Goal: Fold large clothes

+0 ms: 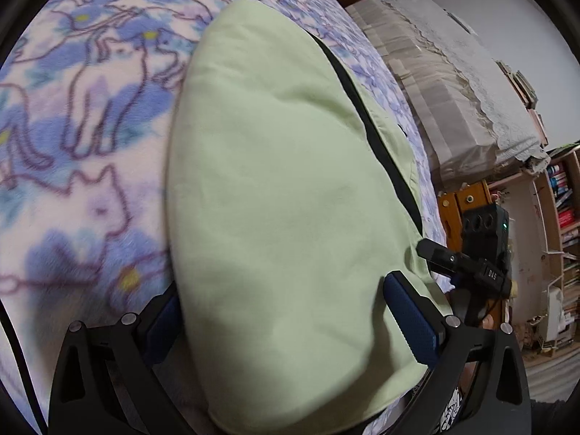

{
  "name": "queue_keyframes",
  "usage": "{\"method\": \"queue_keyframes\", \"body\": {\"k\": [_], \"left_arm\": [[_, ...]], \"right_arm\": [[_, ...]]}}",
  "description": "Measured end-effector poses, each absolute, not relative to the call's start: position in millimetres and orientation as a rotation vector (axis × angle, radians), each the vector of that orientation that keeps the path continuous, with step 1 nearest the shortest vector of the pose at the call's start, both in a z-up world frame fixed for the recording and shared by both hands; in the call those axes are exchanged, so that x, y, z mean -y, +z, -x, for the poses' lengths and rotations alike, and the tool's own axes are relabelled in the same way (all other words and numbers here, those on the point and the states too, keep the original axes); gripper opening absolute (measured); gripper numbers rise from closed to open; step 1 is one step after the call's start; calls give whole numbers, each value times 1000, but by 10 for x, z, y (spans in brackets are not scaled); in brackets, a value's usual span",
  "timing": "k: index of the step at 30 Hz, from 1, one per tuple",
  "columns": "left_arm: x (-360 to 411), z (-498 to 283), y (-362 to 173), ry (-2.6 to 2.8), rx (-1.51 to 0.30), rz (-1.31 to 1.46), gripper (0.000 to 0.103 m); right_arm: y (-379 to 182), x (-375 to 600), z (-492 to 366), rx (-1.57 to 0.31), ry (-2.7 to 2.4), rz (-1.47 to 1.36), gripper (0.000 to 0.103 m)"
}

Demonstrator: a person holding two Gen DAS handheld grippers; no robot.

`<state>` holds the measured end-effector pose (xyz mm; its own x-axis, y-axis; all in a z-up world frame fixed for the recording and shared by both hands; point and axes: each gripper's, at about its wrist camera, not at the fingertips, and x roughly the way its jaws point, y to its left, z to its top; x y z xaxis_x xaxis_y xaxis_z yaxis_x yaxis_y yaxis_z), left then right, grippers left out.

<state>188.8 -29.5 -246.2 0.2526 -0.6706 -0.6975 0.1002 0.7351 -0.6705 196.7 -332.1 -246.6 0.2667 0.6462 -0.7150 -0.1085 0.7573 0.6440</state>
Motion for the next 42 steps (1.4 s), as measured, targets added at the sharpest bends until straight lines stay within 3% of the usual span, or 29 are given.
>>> {"method": "queue_keyframes", "body": {"k": [5, 7, 9, 10, 12, 13, 15, 18, 27, 35, 42], "left_arm": [[395, -1982, -2501, -594, -1207, 557, 101], [424, -2009, -2497, -589, -1203, 550, 94], [434, -2007, -2471, -568, -1194, 541, 84], [433, -2010, -2451, -556, -1191, 530, 75], [443, -1989, -2380, -544, -1173, 492, 57], [453, -1976, -2335, -537, -1163, 471, 52], [491, -1945, -2201, -526, -1129, 416, 38], [563, -1875, -1969, -506, -1076, 311, 33], [300, -1645, -1373, -477, -1013, 216, 31], [-652, -1568, -730, -440, -961, 192, 31], [-1780, -2115, -245, -389, -898, 142, 31]], "right_arm": [[-2528, 3066, -2115, -1232, 588, -482, 88], [-2515, 3040, -2138, -1229, 584, -474, 84], [-2510, 3037, -2129, -1231, 561, -464, 59], [-2503, 3066, -2106, -1230, 552, -471, 53], [-2474, 3122, -2079, -1220, 542, -507, 24], [-2448, 3124, -2065, -1216, 545, -522, 18], [-2339, 3045, -2012, -1204, 512, -474, 16], [-2145, 2844, -1953, -1186, 465, -360, 13], [-1566, 2254, -1715, -1139, 432, -245, 11], [-1003, 1527, -1735, -1078, 516, -293, 11], [-547, 449, -2352, -1004, 596, -281, 11]]}}
